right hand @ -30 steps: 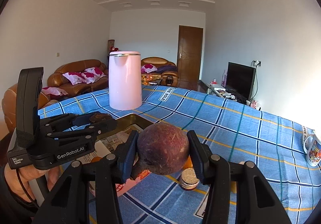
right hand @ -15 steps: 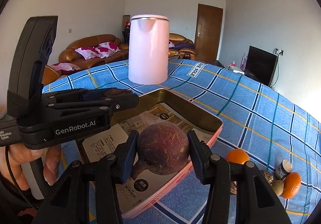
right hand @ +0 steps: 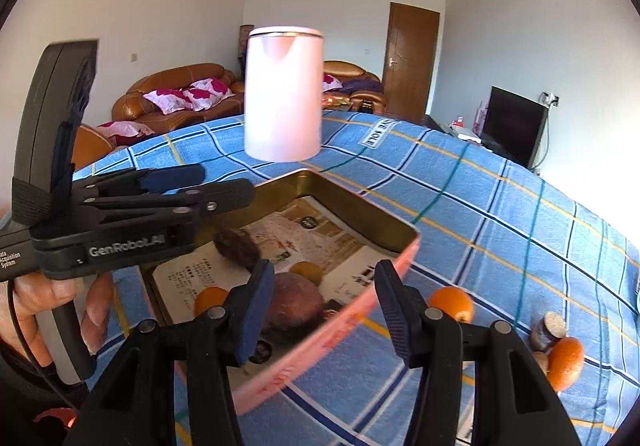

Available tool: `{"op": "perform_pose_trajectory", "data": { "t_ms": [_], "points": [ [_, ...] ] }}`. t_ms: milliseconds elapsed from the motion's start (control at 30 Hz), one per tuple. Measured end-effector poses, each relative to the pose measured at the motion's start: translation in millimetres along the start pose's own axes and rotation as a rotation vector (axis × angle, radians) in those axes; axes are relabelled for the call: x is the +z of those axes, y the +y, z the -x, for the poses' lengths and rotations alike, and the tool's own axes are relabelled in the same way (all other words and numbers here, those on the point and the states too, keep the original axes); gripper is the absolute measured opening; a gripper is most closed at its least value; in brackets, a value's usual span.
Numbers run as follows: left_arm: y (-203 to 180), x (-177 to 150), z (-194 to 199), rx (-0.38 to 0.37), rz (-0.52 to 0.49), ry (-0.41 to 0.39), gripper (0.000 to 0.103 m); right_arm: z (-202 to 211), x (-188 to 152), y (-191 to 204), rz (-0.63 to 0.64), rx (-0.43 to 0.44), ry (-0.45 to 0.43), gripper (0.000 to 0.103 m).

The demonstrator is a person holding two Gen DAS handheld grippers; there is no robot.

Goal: Organize fruits
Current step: 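Open the right tool to drop the passion fruit while the left tool releases the cake, then grasp an orange with the right tool while the left tool grasps a tan round biscuit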

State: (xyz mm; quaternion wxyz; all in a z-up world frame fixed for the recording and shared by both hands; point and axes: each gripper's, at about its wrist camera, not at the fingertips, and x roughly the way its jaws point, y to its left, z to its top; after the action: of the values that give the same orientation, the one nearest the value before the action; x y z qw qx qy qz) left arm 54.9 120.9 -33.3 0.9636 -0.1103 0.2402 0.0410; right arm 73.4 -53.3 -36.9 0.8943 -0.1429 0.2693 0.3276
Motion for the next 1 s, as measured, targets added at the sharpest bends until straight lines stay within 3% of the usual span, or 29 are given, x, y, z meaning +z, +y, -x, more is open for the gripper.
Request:
{"op": "perform_pose_trajectory", "data": {
  "t_ms": [100,233,567,700,800,1000],
  "points": [
    [-13,-1,2,-0.006,-0.012,-0.017,0.081,8,-4,-41,-0.068,-0.097,0.017,0.054],
    [-28,-2,0,-0.025,-0.031,-0.014,0.081,-2,-5,-86,-0.186,-0.166,0.079,0.054],
    [-40,-3,3,-0.035,-0.055,-0.014,0.081,-53,-1,-86,-0.220,-0.082,0.268,0.054],
    [-50,-3,6,-0.051,-0.080,-0.017,0.081,-70,-7,-87,-0.228,-0.067,0.341,0.038],
    [-63,-3,7,-0.079,-0.109,-0.016,0.081,-63,-7,-88,-0.239,-0.055,0.299,0.037],
    [-102,-5,8,-0.121,-0.188,-0.009,0.081,-4,-7,-99,-0.278,-0.095,0.111,0.037]
  ]
}}
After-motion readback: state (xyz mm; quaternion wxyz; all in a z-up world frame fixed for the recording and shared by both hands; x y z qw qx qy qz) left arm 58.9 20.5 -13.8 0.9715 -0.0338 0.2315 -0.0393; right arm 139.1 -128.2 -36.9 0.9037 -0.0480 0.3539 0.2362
